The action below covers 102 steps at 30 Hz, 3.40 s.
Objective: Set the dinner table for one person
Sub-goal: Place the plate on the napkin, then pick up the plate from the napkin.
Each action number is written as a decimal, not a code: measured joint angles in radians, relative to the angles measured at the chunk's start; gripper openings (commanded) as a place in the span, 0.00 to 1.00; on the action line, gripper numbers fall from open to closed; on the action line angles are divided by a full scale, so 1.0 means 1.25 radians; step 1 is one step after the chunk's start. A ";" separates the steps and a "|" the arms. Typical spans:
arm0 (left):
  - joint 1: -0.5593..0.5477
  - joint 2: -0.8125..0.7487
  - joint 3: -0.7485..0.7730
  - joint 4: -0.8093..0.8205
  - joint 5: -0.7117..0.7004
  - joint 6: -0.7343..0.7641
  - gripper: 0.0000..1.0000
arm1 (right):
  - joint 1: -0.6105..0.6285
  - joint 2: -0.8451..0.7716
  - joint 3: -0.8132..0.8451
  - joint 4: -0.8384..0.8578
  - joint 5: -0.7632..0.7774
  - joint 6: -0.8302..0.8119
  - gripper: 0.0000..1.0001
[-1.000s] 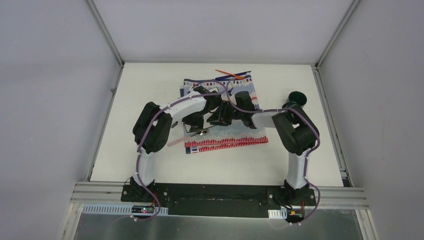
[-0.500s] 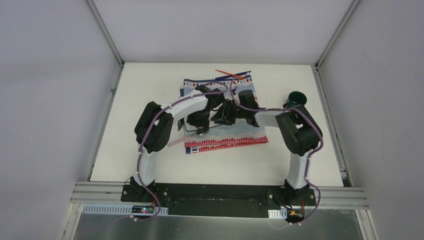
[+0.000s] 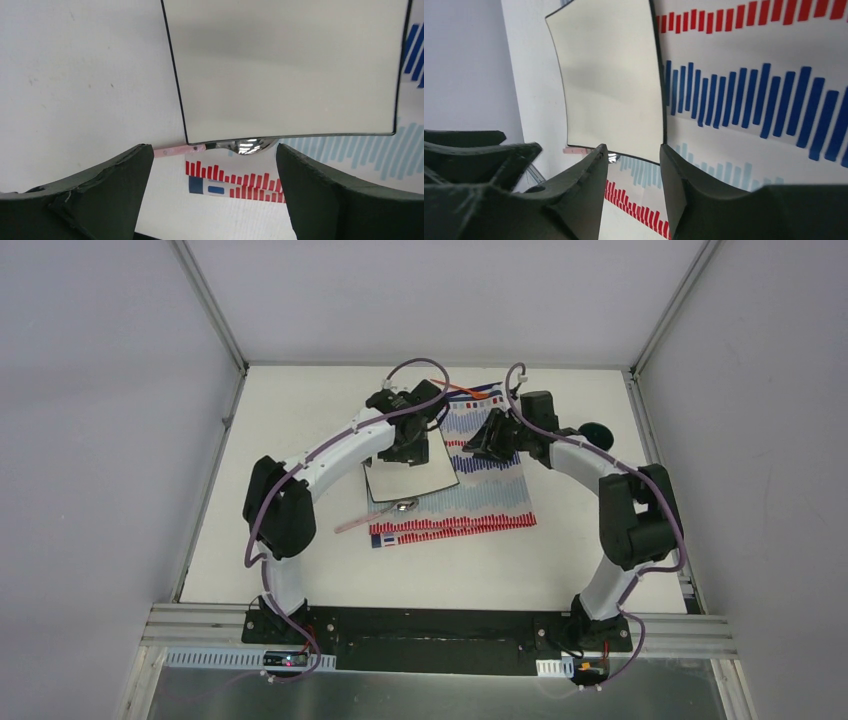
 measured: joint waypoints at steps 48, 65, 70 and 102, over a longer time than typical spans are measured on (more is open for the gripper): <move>0.244 -0.225 -0.643 0.732 0.146 -0.117 0.69 | -0.066 0.366 0.263 0.006 -0.125 0.031 0.46; 0.276 -0.320 -0.748 0.988 0.213 -0.076 0.51 | -0.057 0.393 0.284 0.036 -0.150 0.042 0.46; 0.363 -0.345 -0.808 1.083 0.292 -0.080 0.51 | -0.056 0.400 0.287 0.045 -0.157 0.048 0.46; 0.582 -0.084 -1.064 1.745 0.772 -0.342 0.39 | -0.049 0.430 0.303 0.091 -0.193 0.075 0.46</move>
